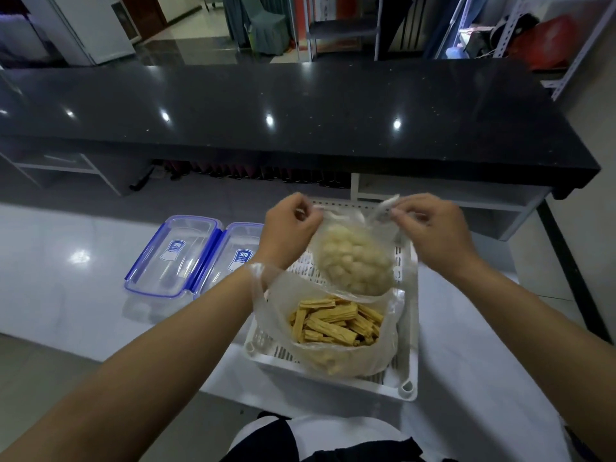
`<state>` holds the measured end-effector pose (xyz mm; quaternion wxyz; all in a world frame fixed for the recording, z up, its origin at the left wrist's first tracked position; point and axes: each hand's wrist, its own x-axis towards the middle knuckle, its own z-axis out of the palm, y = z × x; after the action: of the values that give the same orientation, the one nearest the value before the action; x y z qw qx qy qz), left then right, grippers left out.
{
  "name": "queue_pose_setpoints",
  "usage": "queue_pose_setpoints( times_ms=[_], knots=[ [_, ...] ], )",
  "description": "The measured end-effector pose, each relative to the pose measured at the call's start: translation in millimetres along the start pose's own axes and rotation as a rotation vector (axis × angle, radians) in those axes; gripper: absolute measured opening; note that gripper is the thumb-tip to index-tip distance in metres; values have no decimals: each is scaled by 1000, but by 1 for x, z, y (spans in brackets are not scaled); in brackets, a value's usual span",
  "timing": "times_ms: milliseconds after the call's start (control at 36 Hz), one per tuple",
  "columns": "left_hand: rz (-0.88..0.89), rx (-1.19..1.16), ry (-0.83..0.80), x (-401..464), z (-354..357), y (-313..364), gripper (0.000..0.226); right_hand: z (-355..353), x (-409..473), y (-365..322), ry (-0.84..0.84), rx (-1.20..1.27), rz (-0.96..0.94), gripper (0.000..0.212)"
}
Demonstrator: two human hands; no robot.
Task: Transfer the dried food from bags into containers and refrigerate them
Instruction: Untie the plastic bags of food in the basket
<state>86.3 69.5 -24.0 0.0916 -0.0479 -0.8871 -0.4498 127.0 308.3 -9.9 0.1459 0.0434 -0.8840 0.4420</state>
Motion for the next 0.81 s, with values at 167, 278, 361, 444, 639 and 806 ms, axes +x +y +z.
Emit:
queue_pose_setpoints(
  times_ms=[167,278,361,444,639,806],
  knots=[
    [-201,-255,14,7,-16,-16,14,-27,-3,17,71,201,165,26],
    [-233,-397,-34,6,-32,-14,10,-38,-13,23,91,291,247,19],
    [-253,-495,-60,8,-48,-1,21,-46,-16,17,108,373,300,19],
    [-228,-547,-121,11,-63,17,21,-49,-18,1,40,402,354,29],
    [-189,-441,-203,16,-73,40,17,-24,-39,-44,-121,27,91,60],
    [-184,-377,-250,16,-73,49,14,-9,-17,-63,-251,-165,-98,57]
  ],
)
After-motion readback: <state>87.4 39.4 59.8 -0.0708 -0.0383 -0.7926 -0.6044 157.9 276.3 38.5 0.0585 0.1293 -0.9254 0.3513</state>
